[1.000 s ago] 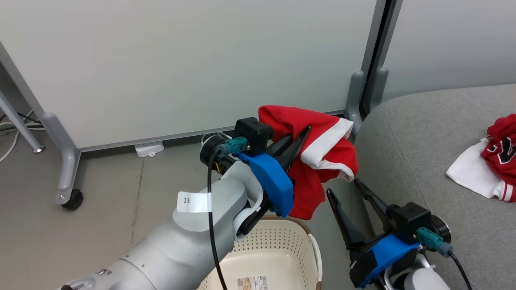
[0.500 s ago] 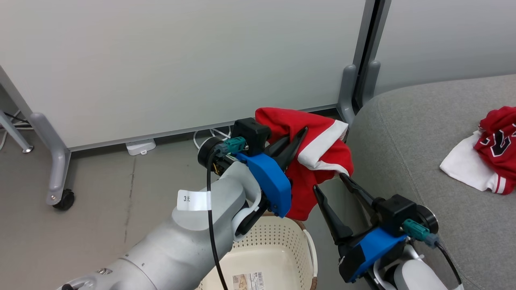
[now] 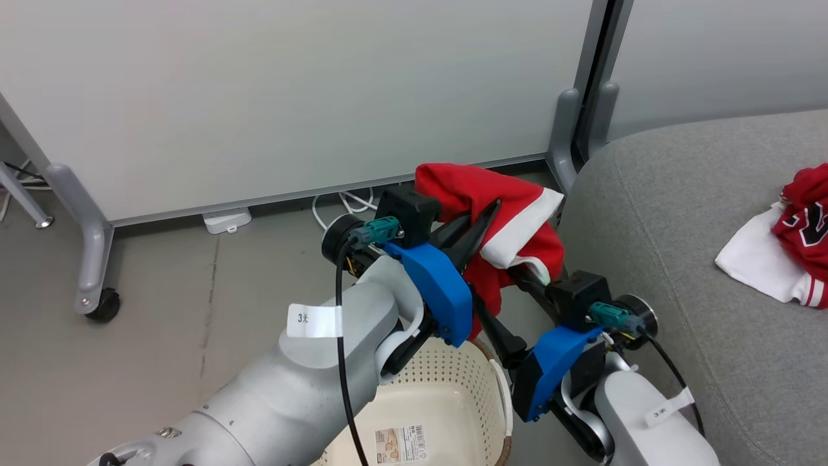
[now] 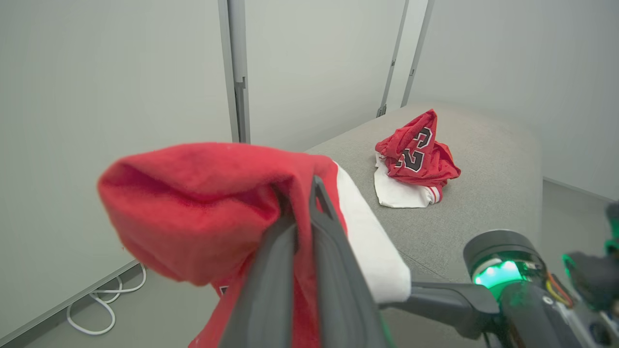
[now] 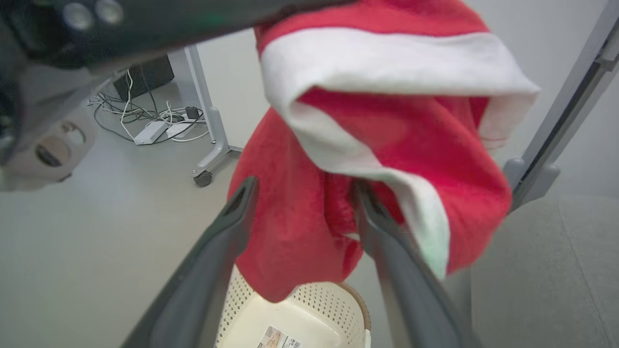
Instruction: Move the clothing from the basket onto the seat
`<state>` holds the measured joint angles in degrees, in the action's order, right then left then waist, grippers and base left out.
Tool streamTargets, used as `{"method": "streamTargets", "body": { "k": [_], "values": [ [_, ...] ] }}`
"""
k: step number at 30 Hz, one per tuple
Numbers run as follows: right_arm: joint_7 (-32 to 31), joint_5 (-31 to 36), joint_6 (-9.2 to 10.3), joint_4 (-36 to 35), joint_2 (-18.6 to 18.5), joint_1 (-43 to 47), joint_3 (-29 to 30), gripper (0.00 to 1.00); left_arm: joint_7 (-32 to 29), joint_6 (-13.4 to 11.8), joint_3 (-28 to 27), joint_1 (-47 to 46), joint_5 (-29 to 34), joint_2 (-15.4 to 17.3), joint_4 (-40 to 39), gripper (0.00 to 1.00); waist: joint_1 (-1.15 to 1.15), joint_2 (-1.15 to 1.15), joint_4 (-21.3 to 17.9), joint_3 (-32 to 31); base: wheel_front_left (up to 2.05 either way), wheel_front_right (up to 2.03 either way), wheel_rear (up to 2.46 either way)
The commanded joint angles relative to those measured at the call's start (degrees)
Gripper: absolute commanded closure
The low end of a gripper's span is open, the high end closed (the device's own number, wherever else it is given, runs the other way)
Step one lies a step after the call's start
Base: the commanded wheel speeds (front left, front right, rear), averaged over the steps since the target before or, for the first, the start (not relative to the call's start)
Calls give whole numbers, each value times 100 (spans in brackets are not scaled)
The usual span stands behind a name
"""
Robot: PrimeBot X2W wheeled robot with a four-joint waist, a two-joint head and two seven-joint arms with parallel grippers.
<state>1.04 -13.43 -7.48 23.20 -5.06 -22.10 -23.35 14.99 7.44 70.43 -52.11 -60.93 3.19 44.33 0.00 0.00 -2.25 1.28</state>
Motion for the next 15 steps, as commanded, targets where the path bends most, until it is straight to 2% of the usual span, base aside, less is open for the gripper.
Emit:
{"method": "streamTargets", "body": {
  "k": [1, 15],
  "values": [
    [1, -89, -3, 115, 37, -136, -79, 0, 28, 5, -10, -92, 48, -6, -21, 100, 0, 0, 25, 16, 0, 0, 0],
    [398, -918, -3, 1425, 213, -1042, -843, 0, 28, 5, 78, -76, -30, -21, -120, 100, 0, 0, 122, -18, 0, 0, 0]
  ]
}}
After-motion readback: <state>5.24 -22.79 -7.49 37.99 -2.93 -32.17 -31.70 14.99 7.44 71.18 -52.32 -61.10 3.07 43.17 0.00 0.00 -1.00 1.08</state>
